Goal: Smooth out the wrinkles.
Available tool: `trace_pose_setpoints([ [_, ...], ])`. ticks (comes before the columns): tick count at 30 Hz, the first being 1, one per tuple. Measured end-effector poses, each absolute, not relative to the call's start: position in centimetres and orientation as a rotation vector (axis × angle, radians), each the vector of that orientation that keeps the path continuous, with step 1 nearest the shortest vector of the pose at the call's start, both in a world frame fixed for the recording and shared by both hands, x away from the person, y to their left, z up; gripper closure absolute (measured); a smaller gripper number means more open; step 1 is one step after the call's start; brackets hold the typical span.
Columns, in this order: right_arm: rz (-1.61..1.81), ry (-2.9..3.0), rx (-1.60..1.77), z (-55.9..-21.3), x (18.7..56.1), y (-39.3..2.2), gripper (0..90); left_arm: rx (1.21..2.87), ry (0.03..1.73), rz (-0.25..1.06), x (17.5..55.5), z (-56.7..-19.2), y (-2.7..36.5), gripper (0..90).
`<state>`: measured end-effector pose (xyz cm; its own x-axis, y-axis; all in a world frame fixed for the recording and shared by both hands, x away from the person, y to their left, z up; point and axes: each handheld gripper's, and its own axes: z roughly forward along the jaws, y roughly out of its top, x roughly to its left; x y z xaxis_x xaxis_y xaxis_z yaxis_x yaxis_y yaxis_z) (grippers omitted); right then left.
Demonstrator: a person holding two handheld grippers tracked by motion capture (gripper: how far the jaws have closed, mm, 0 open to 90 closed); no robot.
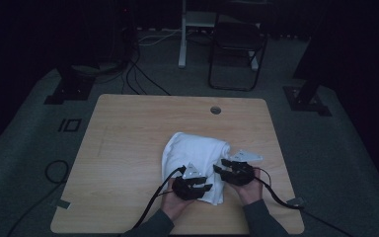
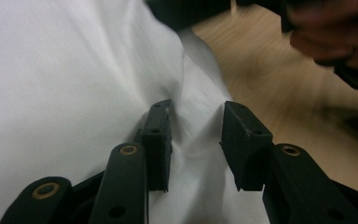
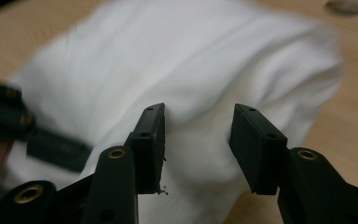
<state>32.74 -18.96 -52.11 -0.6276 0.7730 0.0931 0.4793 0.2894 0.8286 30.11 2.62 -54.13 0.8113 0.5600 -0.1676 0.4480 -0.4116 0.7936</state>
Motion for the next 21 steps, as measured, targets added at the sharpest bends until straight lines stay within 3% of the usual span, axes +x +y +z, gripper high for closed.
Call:
trace_pose_setpoints([
  [4,1.171,2.281,1.169,-54.3,34.2,-17.8,63.9,2.058,0.766,0.17,30.6,-55.0,2.4,64.6],
  [10,1.171,2.267,1.2,-54.7,37.0,-16.8,65.0,2.035,0.82,0.253,31.9,-55.1,2.2,65.4],
  [12,1.177,2.262,1.196,-54.6,37.9,-16.4,62.9,2.031,0.844,0.282,32.7,-55.2,2.3,67.1],
  [16,1.218,2.204,1.235,-53.9,39.0,-16.9,48.6,2.009,0.887,0.308,34.2,-55.1,2.7,67.2],
  [21,1.251,2.143,1.259,-53.2,38.6,-18.5,46.2,2.015,0.899,0.341,35.7,-54.9,3.0,67.2],
])
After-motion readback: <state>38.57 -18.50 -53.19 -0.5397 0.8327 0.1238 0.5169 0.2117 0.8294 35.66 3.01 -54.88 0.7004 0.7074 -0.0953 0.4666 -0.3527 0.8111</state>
